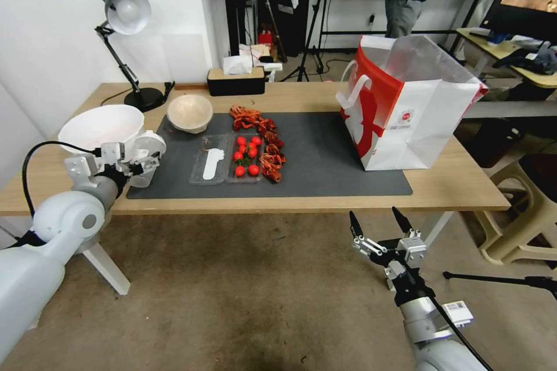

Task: Pick up the trash from the table and place it into the takeout bag.

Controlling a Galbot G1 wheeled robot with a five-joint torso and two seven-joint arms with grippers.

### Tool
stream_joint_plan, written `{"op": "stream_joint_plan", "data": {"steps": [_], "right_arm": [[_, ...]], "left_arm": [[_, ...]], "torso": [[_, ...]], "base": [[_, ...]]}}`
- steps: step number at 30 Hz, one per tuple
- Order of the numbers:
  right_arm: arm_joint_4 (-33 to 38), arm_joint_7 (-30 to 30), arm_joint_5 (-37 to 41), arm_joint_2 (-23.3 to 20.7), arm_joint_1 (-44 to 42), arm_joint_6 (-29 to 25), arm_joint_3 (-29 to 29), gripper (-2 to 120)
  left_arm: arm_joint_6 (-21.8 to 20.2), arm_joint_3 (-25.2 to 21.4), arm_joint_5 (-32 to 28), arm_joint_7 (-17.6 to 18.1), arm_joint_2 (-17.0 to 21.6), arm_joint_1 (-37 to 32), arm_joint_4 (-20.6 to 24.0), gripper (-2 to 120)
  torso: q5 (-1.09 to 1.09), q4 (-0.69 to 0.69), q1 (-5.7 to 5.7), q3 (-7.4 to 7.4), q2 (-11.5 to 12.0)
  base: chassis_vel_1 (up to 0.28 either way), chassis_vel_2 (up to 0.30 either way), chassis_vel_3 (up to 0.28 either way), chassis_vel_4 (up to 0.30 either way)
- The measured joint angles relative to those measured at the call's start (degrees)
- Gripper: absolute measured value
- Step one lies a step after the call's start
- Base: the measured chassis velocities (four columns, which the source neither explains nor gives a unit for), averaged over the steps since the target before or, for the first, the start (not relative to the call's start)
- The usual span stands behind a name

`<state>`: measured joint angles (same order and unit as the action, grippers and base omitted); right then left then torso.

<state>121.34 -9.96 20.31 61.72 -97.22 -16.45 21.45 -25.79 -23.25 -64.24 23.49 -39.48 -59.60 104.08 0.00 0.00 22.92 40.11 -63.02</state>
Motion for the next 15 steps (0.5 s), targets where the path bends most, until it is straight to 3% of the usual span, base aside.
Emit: {"op": "stream_joint_plan", "data": {"steps": [15], "right_arm": [[-0.8,-0.7,0.0,-0.5,0.3,0.2,0.1,100]], "left_arm": [[-7.7,1.3,-6.5,0.8,-1.8,4.5,-3.3,98]], "torso": [[0.0,0.0,-0.01,0.0,0.0]], "base": [[0.0,0.0,0.0,0.0]]}}
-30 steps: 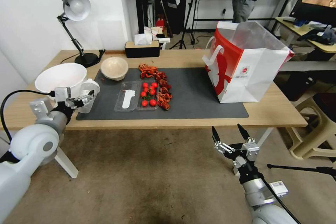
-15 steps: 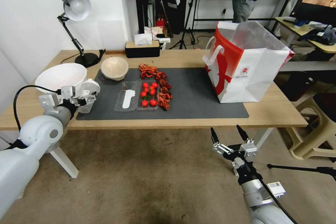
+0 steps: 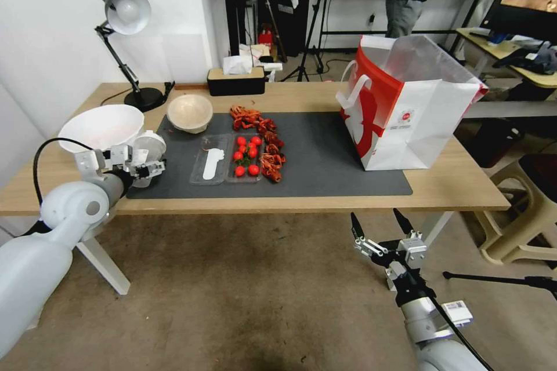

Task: Pick up the trash from the table and place it into the takeout bag.

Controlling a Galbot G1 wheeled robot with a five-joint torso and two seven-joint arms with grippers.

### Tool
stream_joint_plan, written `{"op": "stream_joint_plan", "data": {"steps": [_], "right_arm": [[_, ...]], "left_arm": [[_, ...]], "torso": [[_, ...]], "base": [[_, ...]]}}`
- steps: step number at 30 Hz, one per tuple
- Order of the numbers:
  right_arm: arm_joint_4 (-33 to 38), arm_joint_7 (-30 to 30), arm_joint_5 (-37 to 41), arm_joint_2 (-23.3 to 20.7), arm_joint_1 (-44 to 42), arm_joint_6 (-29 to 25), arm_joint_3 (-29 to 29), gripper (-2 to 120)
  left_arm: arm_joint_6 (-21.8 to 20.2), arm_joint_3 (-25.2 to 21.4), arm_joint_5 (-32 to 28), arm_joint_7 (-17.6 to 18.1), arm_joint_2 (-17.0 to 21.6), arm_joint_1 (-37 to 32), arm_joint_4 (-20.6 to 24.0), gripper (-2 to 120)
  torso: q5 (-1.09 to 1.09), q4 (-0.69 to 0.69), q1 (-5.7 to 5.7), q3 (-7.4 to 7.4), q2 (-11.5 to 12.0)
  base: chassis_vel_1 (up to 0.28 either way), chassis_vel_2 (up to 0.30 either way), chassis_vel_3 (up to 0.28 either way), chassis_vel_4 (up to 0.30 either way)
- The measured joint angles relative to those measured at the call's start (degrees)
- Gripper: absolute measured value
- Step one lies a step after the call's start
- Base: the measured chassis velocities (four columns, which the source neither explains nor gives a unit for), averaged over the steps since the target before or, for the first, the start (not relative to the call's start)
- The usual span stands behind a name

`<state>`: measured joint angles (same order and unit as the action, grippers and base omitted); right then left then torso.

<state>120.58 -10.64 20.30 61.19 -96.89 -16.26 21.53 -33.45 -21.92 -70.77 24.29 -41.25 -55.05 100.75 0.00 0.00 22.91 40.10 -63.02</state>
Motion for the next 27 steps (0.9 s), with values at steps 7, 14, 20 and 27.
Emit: {"op": "stream_joint_plan", "data": {"steps": [7,14,20,27], "right_arm": [[-0.4,-0.1,-0.2,0.2,0.0,0.0,0.0,100],[-0.7,-0.1,-1.2,1.0,-0.1,-0.1,-0.8,100],[-0.6,-0.1,-1.5,1.2,-0.4,-0.2,-0.6,100],[0.8,0.0,-1.5,1.1,-1.3,-0.1,0.5,100]], "left_arm": [[0.3,0.1,-0.5,0.8,-0.1,0.4,-0.2,77],[2.4,-1.1,-1.0,0.7,0.1,-1.3,2.9,49],[5.1,-2.8,-2.3,-0.7,1.6,-3.0,11.2,33],[4.5,1.3,-6.8,-2.5,3.6,7.1,18.0,19]], "torso": [[0.0,0.0,0.0,0.0,0.0],[0.0,0.0,0.0,0.0,0.0],[0.0,0.01,0.0,0.0,0.0],[-0.01,0.01,0.0,0.0,0.0]], "base": [[0.0,0.0,0.0,0.0],[0.0,0.0,0.0,0.0],[0.0,0.0,0.0,0.0],[0.0,0.0,0.0,0.0]]}}
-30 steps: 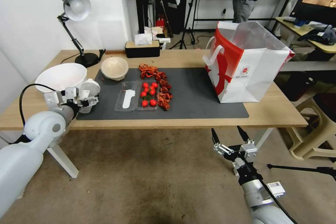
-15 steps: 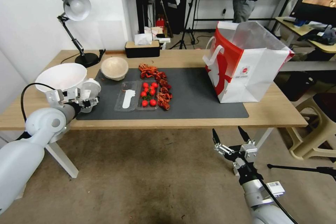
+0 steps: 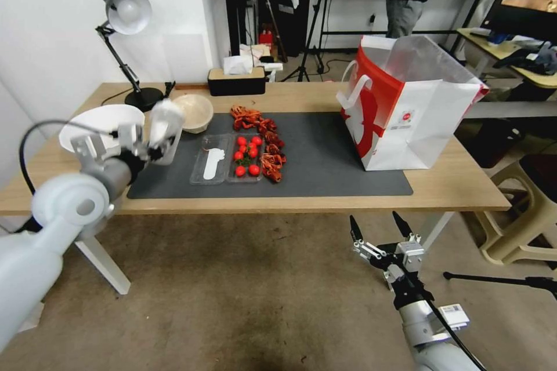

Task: Pick up the trash from the table and place it into the takeout bag.

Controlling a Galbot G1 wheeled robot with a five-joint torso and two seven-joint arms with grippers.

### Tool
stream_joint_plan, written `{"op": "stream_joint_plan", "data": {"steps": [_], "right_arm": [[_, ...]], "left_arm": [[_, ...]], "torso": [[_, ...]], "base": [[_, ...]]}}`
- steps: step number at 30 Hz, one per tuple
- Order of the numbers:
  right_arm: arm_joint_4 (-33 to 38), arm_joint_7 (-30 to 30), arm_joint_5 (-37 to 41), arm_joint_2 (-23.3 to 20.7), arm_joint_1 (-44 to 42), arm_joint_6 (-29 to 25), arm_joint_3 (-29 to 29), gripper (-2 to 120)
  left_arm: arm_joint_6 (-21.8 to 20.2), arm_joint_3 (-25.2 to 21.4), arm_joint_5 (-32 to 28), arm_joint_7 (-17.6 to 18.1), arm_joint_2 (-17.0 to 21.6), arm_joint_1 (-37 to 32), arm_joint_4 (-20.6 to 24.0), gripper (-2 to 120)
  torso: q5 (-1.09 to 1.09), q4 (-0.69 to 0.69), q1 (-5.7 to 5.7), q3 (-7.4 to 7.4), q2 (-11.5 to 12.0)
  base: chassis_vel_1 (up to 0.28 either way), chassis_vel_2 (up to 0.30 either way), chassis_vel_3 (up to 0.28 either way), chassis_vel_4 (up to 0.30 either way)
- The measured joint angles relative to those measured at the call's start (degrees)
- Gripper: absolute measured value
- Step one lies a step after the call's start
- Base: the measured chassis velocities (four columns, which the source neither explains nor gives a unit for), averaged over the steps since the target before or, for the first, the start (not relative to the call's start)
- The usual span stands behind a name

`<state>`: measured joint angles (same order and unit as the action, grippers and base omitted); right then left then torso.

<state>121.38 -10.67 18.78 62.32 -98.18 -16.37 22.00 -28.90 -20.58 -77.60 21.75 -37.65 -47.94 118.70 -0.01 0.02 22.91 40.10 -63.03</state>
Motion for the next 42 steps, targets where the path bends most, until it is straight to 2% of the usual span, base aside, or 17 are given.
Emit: {"op": "stream_joint_plan", "data": {"steps": [3,5,6,7,10,11,14,15,18,19,20,23,24,27,31,35,42], "right_arm": [[0.3,0.0,0.0,0.0,-0.2,0.1,0.2,100],[0.8,0.0,-0.4,0.3,-1.0,0.2,0.8,100],[0.8,0.0,-0.4,0.3,-1.0,0.2,0.8,100],[1.0,0.1,-0.6,0.5,-1.5,0.2,1.2,100],[1.5,0.2,-1.2,1.2,-2.7,0.2,2.2,100],[1.5,0.2,-1.2,1.2,-2.7,0.2,2.2,100],[2.2,0.4,-1.6,2.0,-3.8,0.2,3.3,100],[2.2,0.4,-1.6,2.0,-3.8,0.2,3.3,100],[2.9,0.5,-2.3,2.8,-4.6,0.2,3.9,100],[3.0,0.5,-2.5,3.1,-4.8,0.2,4.1,100],[3.0,0.5,-2.5,3.1,-4.8,0.2,4.1,100],[3.2,0.7,-3.4,4.2,-5.4,0.2,4.4,100],[3.2,0.7,-3.4,4.2,-5.4,0.2,4.4,100],[3.2,0.8,-4.0,5.0,-6.1,-0.1,4.8,100],[3.1,0.9,-4.0,5.3,-6.3,-0.3,5.3,100],[2.9,0.9,-4.0,5.5,-6.3,-0.4,5.8,100],[2.6,0.9,-3.9,5.6,-6.5,-0.5,6.2,100]], "left_arm": [[-0.3,2.8,-1.4,0.0,0.0,4.3,0.4,13],[-0.5,13.9,-4.2,-0.1,-1.1,18.1,-0.9,7],[-0.5,13.9,-4.2,-0.1,-1.1,18.1,-0.9,7],[-0.5,20.4,-4.9,-0.6,-2.3,25.4,-2.6,5],[0.8,31.5,-5.0,-2.8,-6.5,39.7,-8.1,3],[0.8,31.5,-5.0,-2.8,-6.5,39.7,-8.1,3],[2.8,40.0,-5.0,-5.1,-12.4,49.2,-15.8,3],[2.8,40.0,-5.0,-5.1,-12.4,49.2,-15.8,3],[4.6,45.8,-4.8,-7.0,-20.9,56.3,-23.4,3],[5.0,47.2,-4.6,-7.5,-23.6,57.9,-25.3,3],[5.0,47.2,-4.6,-7.5,-23.6,57.9,-25.3,3],[6.7,50.9,-2.6,-9.8,-32.4,62.1,-31.5,3],[6.7,50.9,-2.6,-9.8,-32.4,62.1,-31.5,3],[7.8,53.8,-0.5,-11.0,-38.4,64.4,-37.8,2],[9.2,56.2,3.0,-12.7,-43.8,65.7,-44.1,1],[9.8,56.8,4.8,-14.6,-47.5,65.5,-48.3,1],[10.2,57.6,6.8,-16.2,-48.3,64.0,-50.1,4]], "torso": [[0.01,-0.01,0.0,0.0,0.0],[-0.03,-0.02,0.0,0.0,0.0],[-0.03,-0.02,0.0,0.0,0.0],[0.04,-0.04,0.01,0.01,0.0],[-0.06,-0.03,0.01,0.01,0.0],[-0.06,-0.03,0.01,0.01,0.0],[-0.02,-0.01,0.01,0.01,0.0],[-0.02,-0.01,0.01,0.01,0.0],[-0.02,-0.01,0.02,0.01,0.0],[-0.03,-0.02,0.02,0.01,0.0],[-0.03,-0.02,0.02,0.01,0.0],[-0.04,-0.04,0.02,0.01,0.0],[-0.04,-0.04,0.02,0.01,0.0],[-0.02,-0.02,0.02,0.01,0.0],[0.0,0.0,0.01,0.01,0.0],[-0.01,-0.03,0.02,0.01,0.0],[0.01,0.0,0.01,0.0,0.0]], "base": [[0.0,0.0,0.0,0.0],[0.0,0.0,0.0,0.0],[0.0,0.0,0.0,0.0],[0.0,0.0,0.0,0.0],[0.0,0.0,0.0,0.0],[0.0,0.0,0.0,0.0],[0.0,0.0,0.0,0.0],[0.0,0.0,0.0,0.0],[0.0,0.0,0.0,0.0],[0.0,0.0,0.0,0.0],[0.0,0.0,0.0,0.0],[0.0,0.0,0.0,0.0],[0.0,0.0,0.0,0.0],[0.0,0.0,0.0,0.0],[0.0,0.0,0.0,0.0],[0.0,0.0,0.0,0.0],[0.0,0.0,0.0,0.0]]}}
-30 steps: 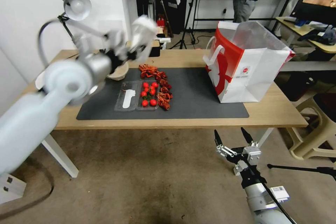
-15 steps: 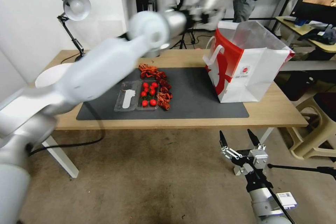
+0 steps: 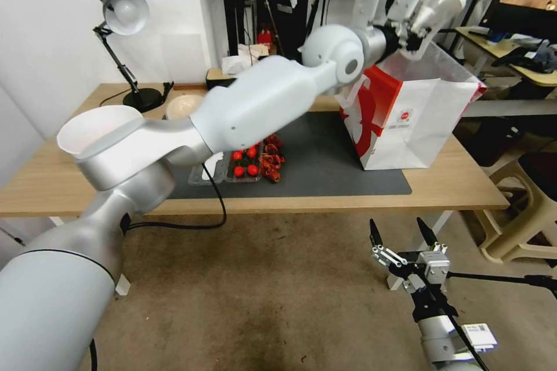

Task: Pick up the trash from the table and place it into the takeout bag.

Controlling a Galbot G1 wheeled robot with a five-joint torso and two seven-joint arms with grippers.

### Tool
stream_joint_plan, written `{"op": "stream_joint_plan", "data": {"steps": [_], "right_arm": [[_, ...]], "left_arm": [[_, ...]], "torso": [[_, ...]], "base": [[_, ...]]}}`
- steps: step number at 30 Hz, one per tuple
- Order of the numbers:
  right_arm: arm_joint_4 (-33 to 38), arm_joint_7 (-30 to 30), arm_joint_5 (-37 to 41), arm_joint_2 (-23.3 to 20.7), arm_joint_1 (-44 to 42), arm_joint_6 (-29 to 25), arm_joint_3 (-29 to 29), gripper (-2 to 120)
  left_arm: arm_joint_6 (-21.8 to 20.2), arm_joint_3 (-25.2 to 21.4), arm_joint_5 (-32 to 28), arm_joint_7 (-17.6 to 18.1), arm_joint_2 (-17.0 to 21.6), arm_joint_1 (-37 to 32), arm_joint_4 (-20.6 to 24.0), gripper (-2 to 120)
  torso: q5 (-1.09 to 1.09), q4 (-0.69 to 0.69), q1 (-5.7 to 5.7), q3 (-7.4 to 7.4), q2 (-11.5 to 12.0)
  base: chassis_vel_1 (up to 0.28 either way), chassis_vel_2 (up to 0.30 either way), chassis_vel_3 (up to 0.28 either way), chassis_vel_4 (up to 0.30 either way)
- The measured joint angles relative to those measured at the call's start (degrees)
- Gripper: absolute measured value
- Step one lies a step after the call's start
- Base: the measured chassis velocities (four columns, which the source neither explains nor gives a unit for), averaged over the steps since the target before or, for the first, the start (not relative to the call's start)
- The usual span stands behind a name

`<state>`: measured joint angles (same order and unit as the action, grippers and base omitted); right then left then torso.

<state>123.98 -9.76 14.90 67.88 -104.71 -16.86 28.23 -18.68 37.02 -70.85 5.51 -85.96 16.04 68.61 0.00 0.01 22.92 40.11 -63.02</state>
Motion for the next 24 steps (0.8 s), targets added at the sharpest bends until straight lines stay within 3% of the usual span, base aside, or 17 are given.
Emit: {"op": "stream_joint_plan", "data": {"steps": [1,8,17,19,20,21,24], "right_arm": [[-0.2,0.0,0.0,0.0,-0.1,0.0,0.1,100],[-0.9,0.1,0.1,0.0,0.1,-0.2,-0.3,100],[-0.8,0.2,0.1,-0.2,0.2,-0.2,-0.9,100],[-0.7,0.2,0.1,-0.2,0.2,-0.2,-1.0,100],[-0.5,0.2,0.1,-0.3,0.2,-0.2,-1.0,100],[-0.5,0.2,0.1,-0.3,0.2,-0.2,-1.0,100],[-0.2,0.2,0.1,-0.3,0.2,-0.2,-1.2,100]], "left_arm": [[0.0,0.1,0.4,-0.2,0.2,-0.4,-0.1,13],[0.5,-0.7,1.6,-0.1,0.5,-0.9,0.5,36],[0.4,-2.7,1.5,3.4,3.9,-3.0,6.0,64],[0.2,-3.3,1.5,4.8,5.4,-3.8,7.6,74],[0.2,-4.2,1.7,6.3,8.0,-5.3,10.5,81],[0.2,-4.2,1.7,6.3,8.0,-5.3,10.5,81],[1.3,-5.7,3.3,6.9,13.2,-9.1,16.4,92]], "torso": [[0.0,0.01,0.0,0.0,0.0],[0.0,-0.01,0.0,0.0,0.0],[0.0,-0.02,0.0,0.0,0.0],[0.0,-0.03,0.0,0.0,0.0],[0.01,-0.01,0.0,0.0,0.0],[0.01,-0.01,0.0,0.0,0.0],[0.02,0.0,0.0,0.0,0.0]], "base": [[0.0,0.0,0.0,0.0],[0.0,0.0,0.0,0.0],[0.0,0.0,0.0,0.0],[0.0,0.0,0.0,0.0],[0.0,0.0,0.0,0.0],[0.0,0.0,0.0,0.0],[0.0,0.0,0.0,0.0]]}}
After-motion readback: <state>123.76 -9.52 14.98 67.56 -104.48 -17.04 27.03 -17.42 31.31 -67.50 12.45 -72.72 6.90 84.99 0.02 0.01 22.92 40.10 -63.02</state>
